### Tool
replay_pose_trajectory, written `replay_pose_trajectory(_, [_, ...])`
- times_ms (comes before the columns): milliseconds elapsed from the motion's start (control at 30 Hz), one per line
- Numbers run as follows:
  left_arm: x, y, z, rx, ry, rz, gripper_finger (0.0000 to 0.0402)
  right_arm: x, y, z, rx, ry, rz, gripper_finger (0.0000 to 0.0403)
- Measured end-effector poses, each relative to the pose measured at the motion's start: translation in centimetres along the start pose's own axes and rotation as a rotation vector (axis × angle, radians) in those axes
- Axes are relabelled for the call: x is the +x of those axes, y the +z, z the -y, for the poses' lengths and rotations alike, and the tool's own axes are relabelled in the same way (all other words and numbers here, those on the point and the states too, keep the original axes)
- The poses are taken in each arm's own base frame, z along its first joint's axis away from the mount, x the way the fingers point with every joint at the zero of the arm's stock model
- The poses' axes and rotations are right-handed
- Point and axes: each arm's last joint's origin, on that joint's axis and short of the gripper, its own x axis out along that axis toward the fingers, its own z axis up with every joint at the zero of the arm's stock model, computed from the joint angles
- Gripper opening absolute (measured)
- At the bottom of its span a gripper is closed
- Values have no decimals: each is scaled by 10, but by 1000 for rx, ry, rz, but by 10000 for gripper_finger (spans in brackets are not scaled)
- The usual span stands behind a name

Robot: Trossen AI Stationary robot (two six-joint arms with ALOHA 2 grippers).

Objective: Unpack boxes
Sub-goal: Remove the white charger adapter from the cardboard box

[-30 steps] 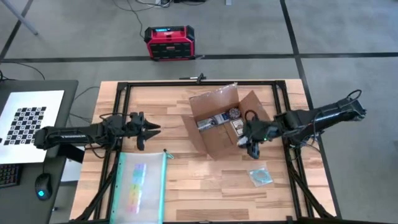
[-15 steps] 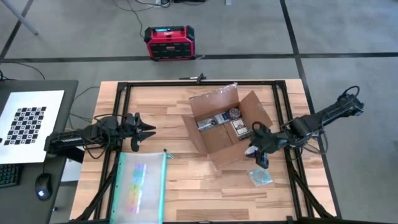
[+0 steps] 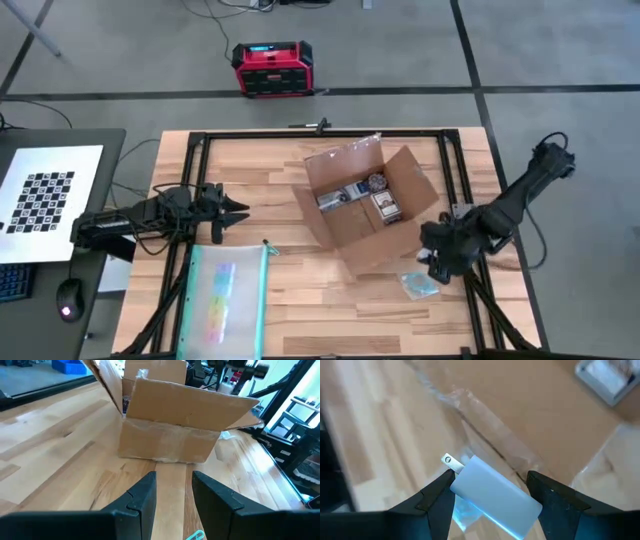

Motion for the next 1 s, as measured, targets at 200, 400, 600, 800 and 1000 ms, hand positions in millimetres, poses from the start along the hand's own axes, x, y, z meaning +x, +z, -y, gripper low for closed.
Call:
replay_pose_trajectory(200, [0, -1, 0, 32, 2, -3, 109, 52, -24, -1, 45, -81, -37, 217])
replay_pose_trajectory(400, [0, -1, 0, 30, 3, -5, 109, 79, -40, 3, 78, -114, -49, 217])
replay_pose_trajectory(600, [0, -1, 0, 30, 4, -5, 109, 82, -50, 4, 76, -112, -66, 217])
replay_pose_trajectory(800, [0, -1, 0, 30, 3, -6, 109, 79, -59, 0, 65, -88, -94, 242])
replay_pose_trajectory(1000, [0, -1, 0, 30, 3, -6, 109, 65, -52, -7, 59, -37, -87, 308])
